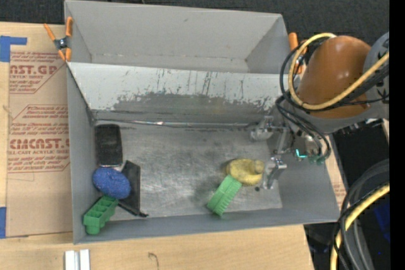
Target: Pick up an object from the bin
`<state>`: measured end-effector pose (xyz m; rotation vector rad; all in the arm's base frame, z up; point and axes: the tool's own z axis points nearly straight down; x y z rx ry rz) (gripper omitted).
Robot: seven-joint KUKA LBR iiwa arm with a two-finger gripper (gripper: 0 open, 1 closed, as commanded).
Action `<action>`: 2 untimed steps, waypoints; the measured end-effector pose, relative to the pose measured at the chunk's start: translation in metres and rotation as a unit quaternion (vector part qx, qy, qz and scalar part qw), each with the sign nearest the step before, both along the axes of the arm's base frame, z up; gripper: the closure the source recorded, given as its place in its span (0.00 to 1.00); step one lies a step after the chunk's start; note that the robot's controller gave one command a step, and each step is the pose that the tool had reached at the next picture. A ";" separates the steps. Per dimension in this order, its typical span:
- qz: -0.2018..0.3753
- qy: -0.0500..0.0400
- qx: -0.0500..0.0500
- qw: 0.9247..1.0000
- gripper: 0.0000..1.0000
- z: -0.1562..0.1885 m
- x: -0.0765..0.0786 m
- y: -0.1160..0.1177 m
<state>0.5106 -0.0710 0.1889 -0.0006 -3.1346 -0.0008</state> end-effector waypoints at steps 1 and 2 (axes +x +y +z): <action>0.001 -0.004 0.000 1.000 0.00 0.004 0.002 0.000; 0.060 -0.014 -0.001 0.998 1.00 -0.111 0.015 0.000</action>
Offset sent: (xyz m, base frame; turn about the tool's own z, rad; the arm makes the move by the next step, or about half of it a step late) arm 0.0073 -0.0006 -0.1189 -0.1212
